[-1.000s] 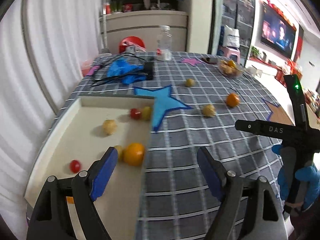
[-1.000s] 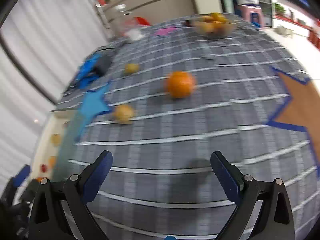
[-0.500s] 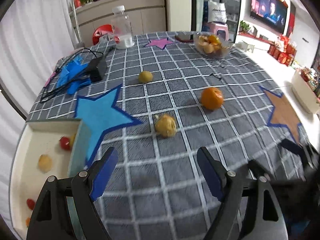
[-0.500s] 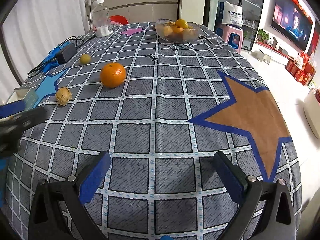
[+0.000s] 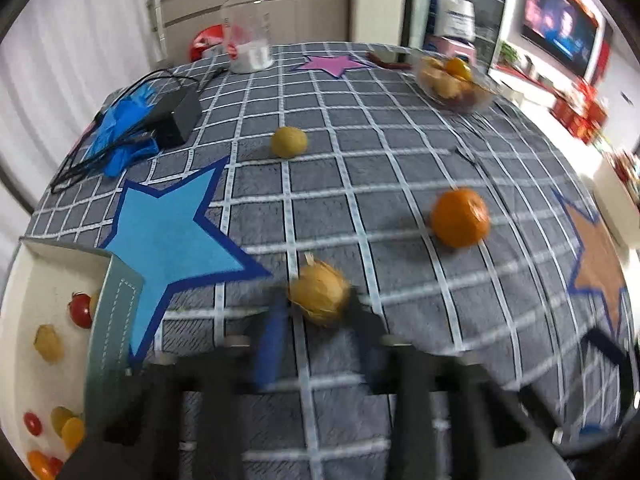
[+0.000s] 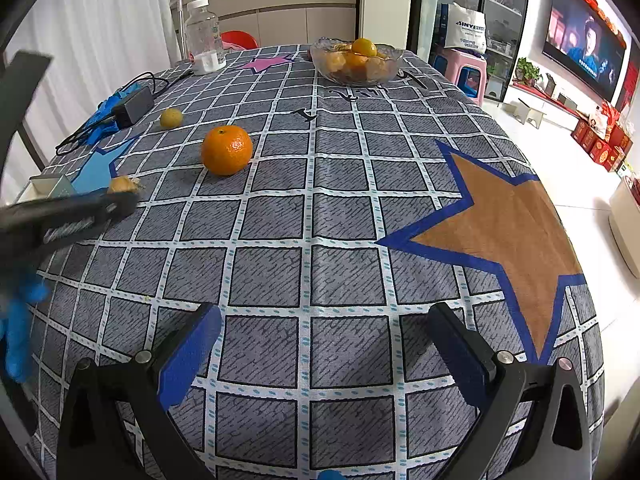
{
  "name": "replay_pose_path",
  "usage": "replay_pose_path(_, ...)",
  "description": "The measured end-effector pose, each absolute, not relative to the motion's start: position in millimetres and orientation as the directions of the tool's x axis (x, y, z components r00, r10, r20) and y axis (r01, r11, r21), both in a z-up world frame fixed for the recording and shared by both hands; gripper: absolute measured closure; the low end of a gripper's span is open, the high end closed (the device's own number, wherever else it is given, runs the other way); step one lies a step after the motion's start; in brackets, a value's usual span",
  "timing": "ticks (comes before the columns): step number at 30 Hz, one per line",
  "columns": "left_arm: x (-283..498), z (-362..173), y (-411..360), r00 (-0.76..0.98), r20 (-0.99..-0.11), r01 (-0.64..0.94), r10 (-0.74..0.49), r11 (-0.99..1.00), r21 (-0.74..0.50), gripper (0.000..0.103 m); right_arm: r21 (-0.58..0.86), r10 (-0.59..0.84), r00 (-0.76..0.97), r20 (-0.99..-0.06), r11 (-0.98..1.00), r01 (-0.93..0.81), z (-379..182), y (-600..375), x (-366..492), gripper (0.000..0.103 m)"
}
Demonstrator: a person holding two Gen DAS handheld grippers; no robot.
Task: Organize fruits
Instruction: 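Grasp the wrinkled yellow fruit with the left tool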
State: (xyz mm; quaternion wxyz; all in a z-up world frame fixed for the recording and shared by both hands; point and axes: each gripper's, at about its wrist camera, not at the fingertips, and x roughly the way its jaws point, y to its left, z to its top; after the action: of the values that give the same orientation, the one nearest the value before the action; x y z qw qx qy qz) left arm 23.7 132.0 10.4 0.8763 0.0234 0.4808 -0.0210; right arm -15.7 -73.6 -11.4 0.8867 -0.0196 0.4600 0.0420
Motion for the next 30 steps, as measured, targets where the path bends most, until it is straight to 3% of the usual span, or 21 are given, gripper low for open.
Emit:
replay_pose_path(6,-35.1,10.5,160.2,0.565,-0.821,0.059,-0.083,0.996,-0.06,0.077,0.003,0.055,0.573,-0.818,0.996,-0.092,-11.4,-73.4,-15.8,0.0)
replay_pose_path(11,-75.7,7.4,175.7,0.625,-0.779,0.027,-0.049,0.999,-0.041,0.076,0.001,0.054,0.573,-0.818,0.996,-0.092,-11.6,-73.5,-15.7,0.0)
replay_pose_path(19,-75.1,7.5,180.2,0.625,-0.778,0.027,-0.064,0.998,-0.06,0.076,0.001,0.049,0.566,-0.823,0.996,-0.086,-12.1,-73.5,-13.8,0.0)
replay_pose_path(30,-75.6,7.1,179.3,0.625,-0.777,0.03,-0.069,0.997,-0.065,0.073,0.066,0.115,0.55,-0.827,0.992,-0.109,-9.5,-31.0,62.2,0.0)
